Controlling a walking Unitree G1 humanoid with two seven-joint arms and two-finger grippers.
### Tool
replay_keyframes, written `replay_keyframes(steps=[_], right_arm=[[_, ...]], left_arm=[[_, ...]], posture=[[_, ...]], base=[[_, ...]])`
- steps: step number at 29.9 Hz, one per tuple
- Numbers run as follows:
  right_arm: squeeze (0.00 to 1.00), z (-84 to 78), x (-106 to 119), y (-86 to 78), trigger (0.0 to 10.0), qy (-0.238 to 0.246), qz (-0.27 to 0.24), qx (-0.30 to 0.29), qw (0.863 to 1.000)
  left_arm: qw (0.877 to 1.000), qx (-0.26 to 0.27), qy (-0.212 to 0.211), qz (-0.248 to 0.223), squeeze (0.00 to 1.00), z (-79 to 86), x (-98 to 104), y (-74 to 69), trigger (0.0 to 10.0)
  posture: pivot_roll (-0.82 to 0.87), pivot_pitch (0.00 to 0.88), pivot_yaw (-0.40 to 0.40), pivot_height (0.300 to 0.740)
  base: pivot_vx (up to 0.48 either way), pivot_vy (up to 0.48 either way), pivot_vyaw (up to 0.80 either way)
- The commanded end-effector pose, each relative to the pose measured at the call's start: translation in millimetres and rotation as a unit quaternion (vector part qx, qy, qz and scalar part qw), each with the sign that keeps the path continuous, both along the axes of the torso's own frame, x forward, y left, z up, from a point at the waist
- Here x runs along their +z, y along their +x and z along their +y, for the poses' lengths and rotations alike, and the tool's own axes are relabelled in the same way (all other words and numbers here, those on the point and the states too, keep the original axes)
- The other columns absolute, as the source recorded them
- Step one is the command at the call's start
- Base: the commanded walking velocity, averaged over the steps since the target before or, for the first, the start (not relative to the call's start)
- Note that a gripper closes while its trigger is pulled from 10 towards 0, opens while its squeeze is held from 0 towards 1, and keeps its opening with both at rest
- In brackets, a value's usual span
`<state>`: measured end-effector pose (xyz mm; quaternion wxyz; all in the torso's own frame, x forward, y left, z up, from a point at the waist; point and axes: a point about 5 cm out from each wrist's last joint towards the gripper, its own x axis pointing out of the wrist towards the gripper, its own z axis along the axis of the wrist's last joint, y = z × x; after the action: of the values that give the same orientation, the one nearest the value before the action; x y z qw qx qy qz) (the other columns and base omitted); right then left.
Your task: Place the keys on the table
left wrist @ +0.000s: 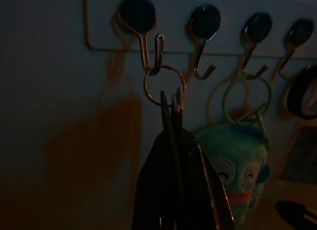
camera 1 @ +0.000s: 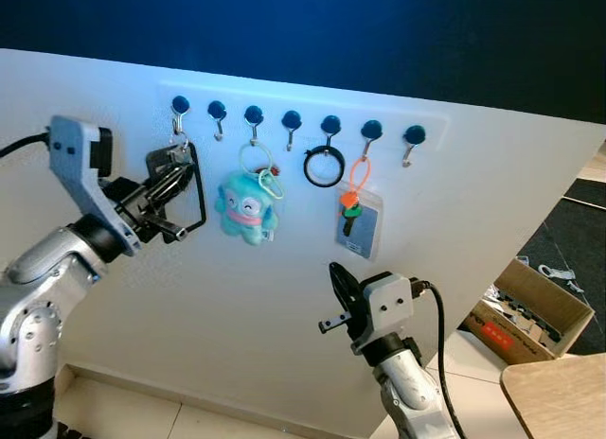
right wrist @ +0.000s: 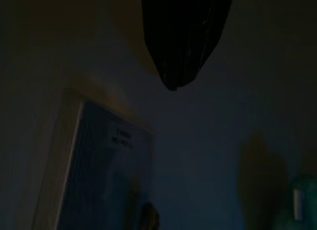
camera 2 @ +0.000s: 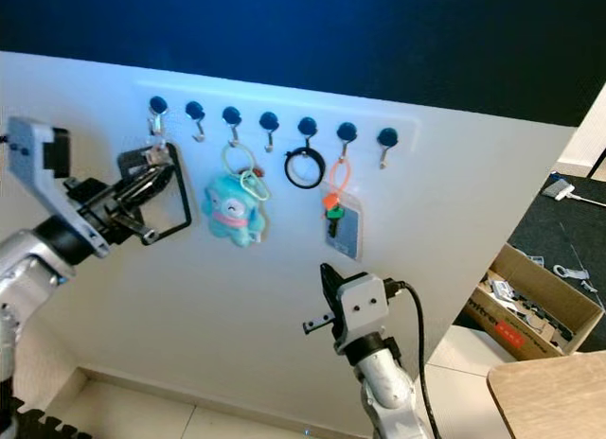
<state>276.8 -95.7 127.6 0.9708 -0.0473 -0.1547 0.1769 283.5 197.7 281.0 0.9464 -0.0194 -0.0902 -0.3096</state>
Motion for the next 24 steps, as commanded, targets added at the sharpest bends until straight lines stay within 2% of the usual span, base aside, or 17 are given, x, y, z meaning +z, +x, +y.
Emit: replay_keyframes(steps=[1,3,6,10,11,12,13,15,16,17,24], right_arm=[[0.0,1.2,-3.7,-1.5,10.0,-0.002,0.011,0.004,1.0],[0.0,1.2,-3.7,-1.5,10.0,-0.002,0.011,0.004,1.0],[0.0,1.5,-3.7,-1.9,10.0,-0.002,0.011,0.004,1.0],[0.0,1.3,-3.7,-2.1,10.0,-0.002,0.011,0.003,1.0],[0.0,1.0,-4.2,-2.9,10.0,-0.002,0.011,0.003,1.0],[0.0,1.0,-4.2,-2.9,10.0,-0.002,0.011,0.003,1.0],[0.0,1.0,-4.6,-3.8,10.0,-0.001,0.012,0.001,1.0],[0.0,0.7,-5.2,-5.1,10.0,0.0,0.013,-0.001,1.0],[0.0,0.7,-5.2,-5.1,10.0,0.0,0.013,-0.001,1.0],[0.0,0.6,-5.3,-5.4,10.0,0.001,0.014,-0.002,1.0],[0.0,0.3,-5.7,-5.0,10.0,-0.001,0.015,0.0,1.0]], left_arm=[[0.997,-0.051,0.035,0.054,0.0,-20.9,-21.4,11.0,10.0],[0.997,-0.051,0.035,0.054,0.0,-20.9,-21.4,11.0,10.0],[0.998,-0.005,0.023,0.054,0.0,-18.8,-15.5,40.3,10.0],[0.998,0.013,0.02,0.049,0.0,-15.9,-11.5,46.0,10.0],[0.998,0.043,0.012,0.039,0.0,-9.9,-4.0,52.3,10.0],[0.998,0.043,0.012,0.039,0.0,-9.9,-4.0,52.3,10.0],[0.998,0.061,-0.002,0.028,0.0,-3.1,4.7,54.5,10.0],[0.998,0.063,-0.018,0.004,0.0,7.0,19.6,47.0,10.0],[0.998,0.063,-0.018,0.004,0.0,7.0,19.6,47.0,10.0],[0.998,0.054,-0.018,-0.006,0.0,8.8,23.5,41.1,10.0],[0.999,-0.013,-0.007,-0.029,0.0,5.1,28.7,16.3,10.0]], posture=[[0.21,0.117,-0.024,0.74],[0.21,0.117,-0.024,0.74],[0.21,0.119,-0.021,0.74],[0.21,0.12,-0.019,0.74],[0.21,0.122,-0.018,0.74],[0.21,0.122,-0.018,0.74],[0.2,0.122,-0.012,0.74],[0.2,0.124,-0.01,0.74],[0.2,0.124,-0.01,0.74],[0.2,0.124,-0.01,0.74],[0.21,0.13,-0.021,0.74]], base=[[0.0,0.0,0.0],[0.0,0.0,0.0],[0.0,0.0,0.0],[0.0,0.0,0.0],[0.0,0.0,0.0],[0.0,0.0,0.0],[0.0,0.0,0.0],[0.0,0.0,0.0],[0.0,0.0,0.0],[0.0,0.0,0.0],[0.0,0.0,0.0]])
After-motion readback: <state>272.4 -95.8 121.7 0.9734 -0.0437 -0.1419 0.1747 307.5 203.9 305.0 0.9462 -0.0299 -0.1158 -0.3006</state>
